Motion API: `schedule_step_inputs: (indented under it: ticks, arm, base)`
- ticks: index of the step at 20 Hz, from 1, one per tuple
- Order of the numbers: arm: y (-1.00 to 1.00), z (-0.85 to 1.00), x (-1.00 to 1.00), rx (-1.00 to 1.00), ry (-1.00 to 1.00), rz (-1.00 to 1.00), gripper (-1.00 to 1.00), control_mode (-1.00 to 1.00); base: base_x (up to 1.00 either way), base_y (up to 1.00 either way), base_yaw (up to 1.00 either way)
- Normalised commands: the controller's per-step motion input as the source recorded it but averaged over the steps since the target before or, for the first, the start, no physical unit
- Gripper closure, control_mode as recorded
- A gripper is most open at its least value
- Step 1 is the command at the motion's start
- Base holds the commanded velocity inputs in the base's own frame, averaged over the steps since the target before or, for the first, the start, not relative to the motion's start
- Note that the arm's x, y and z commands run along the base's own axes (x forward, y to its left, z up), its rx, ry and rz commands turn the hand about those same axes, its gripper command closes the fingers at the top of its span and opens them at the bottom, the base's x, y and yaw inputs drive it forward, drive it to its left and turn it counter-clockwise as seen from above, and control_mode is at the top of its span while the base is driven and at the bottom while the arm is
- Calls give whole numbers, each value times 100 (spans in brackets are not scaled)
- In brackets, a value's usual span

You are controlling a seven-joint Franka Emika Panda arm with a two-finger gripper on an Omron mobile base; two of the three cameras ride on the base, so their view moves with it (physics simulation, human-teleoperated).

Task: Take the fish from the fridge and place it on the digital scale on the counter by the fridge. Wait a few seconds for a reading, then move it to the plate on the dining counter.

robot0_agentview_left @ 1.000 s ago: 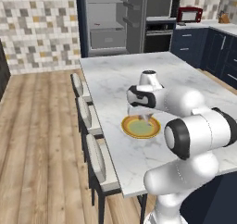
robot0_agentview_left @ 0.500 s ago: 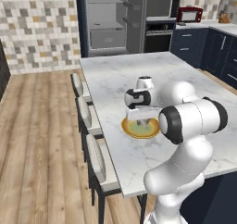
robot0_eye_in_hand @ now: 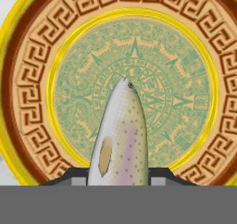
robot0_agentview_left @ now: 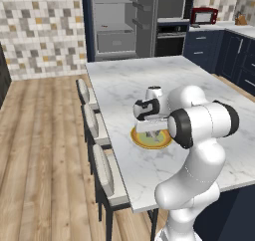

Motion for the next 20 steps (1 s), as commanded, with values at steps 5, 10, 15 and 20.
schedule_step_inputs:
  ticks: [5,10,15,20]
  arm:
    - [0,-17,35,0,-8,0,100,-100]
    - [0,-23,9,0,0,0,100,-100]
    - [0,-33,1,0,0,0,100,-100]
    - [0,-7,3,0,0,0,100,-100]
  base:
    - [0,0,0]
    - [0,0,0]
    - [0,0,0]
    - [0,0,0]
